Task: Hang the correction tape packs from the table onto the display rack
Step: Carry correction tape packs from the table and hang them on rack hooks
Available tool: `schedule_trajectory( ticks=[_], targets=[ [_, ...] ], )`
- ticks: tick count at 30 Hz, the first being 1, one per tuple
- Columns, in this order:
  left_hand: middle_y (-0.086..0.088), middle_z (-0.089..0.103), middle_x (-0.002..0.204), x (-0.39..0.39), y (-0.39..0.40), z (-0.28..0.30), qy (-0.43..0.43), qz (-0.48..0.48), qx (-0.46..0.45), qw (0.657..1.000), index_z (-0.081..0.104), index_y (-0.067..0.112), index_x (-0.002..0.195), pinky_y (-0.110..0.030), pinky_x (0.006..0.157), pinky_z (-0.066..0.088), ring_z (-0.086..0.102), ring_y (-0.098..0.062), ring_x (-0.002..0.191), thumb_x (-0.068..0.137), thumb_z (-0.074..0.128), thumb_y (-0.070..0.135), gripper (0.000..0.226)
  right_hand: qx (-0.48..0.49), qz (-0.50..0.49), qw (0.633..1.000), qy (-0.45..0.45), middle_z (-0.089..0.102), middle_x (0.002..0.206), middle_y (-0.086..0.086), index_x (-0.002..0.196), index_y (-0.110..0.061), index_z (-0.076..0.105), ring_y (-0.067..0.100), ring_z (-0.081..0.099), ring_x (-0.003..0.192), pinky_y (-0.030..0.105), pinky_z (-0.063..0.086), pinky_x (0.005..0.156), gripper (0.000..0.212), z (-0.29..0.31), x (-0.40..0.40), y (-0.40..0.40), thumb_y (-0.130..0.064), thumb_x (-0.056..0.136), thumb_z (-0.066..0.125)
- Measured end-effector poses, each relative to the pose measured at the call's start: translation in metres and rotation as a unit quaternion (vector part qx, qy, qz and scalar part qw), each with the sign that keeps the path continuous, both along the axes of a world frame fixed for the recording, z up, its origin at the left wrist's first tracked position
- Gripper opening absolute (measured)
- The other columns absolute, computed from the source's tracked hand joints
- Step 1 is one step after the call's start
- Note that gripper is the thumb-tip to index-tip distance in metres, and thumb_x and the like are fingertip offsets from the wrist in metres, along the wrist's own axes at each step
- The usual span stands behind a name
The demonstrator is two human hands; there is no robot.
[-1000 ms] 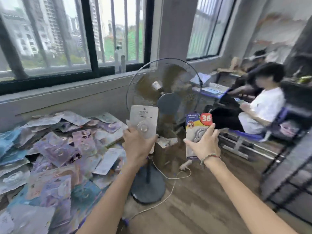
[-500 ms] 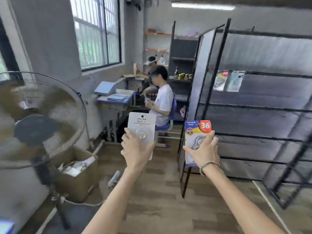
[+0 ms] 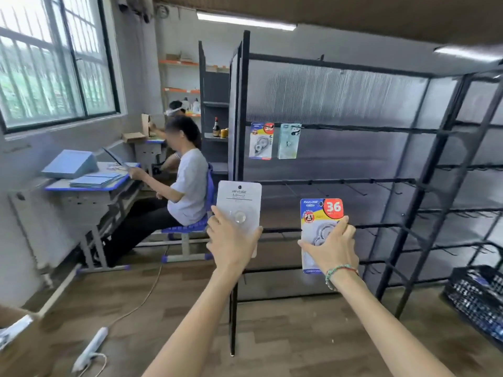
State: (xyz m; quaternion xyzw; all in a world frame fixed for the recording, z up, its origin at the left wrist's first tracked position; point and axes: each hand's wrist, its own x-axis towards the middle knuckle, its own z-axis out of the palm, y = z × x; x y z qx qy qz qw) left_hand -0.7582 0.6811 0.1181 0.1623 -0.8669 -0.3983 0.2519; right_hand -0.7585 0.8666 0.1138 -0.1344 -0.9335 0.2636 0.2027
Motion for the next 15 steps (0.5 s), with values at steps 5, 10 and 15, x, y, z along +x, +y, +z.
schedule_trajectory(
  ticks=[5,10,15],
  targets=[
    [-0.016,0.033,0.141,-0.070,0.037,0.007,0.018,-0.007,-0.003,1.000,0.004,0.005,0.150,-0.052,0.096,0.040,0.038,-0.036,0.128,0.071,0.074,0.053,0.116,-0.013,-0.007,1.000,0.009,0.027,0.138,0.010,0.150,-0.004,-0.004,0.028,0.039,0.125,0.037,0.045,0.076,0.122,0.004,-0.061,0.033,-0.055,0.071,0.075],
    [-0.015,0.034,0.140,-0.147,0.061,0.014,0.035,-0.004,-0.016,0.999,0.004,0.005,0.150,-0.052,0.096,0.040,0.038,-0.035,0.127,0.069,0.075,0.056,0.119,-0.005,0.015,0.999,0.035,0.028,0.141,0.010,0.150,-0.006,-0.004,0.027,0.041,0.125,0.039,0.049,0.078,0.121,0.021,-0.139,0.048,-0.054,0.072,0.075],
    [-0.014,0.032,0.142,-0.223,0.073,0.038,0.053,-0.002,-0.014,0.998,0.003,0.005,0.150,-0.051,0.098,0.039,0.038,-0.034,0.129,0.069,0.075,0.057,0.120,0.016,0.034,0.998,0.054,0.023,0.145,0.010,0.151,-0.007,-0.003,0.029,0.038,0.127,0.044,0.048,0.084,0.119,0.052,-0.220,0.053,-0.056,0.073,0.073]
  ],
)
